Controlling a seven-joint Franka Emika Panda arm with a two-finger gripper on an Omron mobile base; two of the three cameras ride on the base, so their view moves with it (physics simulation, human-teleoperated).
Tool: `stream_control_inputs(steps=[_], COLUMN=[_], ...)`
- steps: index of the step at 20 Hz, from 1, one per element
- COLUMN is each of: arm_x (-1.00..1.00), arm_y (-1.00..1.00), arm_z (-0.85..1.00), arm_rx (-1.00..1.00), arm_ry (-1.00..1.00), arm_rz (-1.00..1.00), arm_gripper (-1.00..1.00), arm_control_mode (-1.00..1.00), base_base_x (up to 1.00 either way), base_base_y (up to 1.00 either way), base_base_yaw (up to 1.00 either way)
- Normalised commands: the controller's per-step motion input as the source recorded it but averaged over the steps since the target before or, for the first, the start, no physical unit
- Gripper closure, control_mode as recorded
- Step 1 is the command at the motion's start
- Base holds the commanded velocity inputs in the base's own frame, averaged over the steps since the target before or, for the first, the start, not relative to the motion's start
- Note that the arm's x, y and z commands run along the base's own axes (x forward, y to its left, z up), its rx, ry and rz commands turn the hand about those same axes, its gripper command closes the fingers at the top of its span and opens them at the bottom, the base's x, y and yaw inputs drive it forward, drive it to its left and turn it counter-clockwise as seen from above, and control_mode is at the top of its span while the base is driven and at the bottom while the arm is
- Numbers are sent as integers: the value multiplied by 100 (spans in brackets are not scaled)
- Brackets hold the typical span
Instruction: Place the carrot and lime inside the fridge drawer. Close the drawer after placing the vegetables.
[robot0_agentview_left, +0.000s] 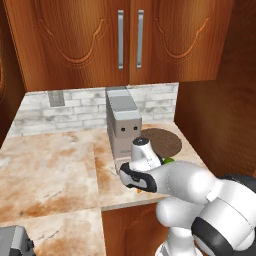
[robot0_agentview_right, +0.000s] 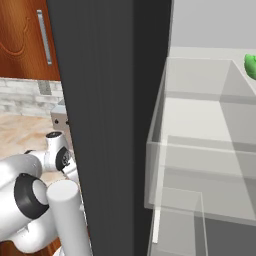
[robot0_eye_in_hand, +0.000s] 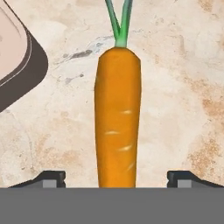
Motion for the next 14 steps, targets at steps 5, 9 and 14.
stream_control_inputs(steps=[5, 9, 14], arm_x=[3, -3, -36], arm_y=[0, 0, -11], arm_z=[-24, -26, -3], arm_rx=[0, 0, 4], arm_ry=[0, 0, -13], arm_rz=[0, 0, -5], arm_gripper=[100, 100, 100], arm_control_mode=[-100, -100, -100], base_base_x=[0, 0, 0], base_base_y=[0, 0, 0], base_base_yaw=[0, 0, 0])
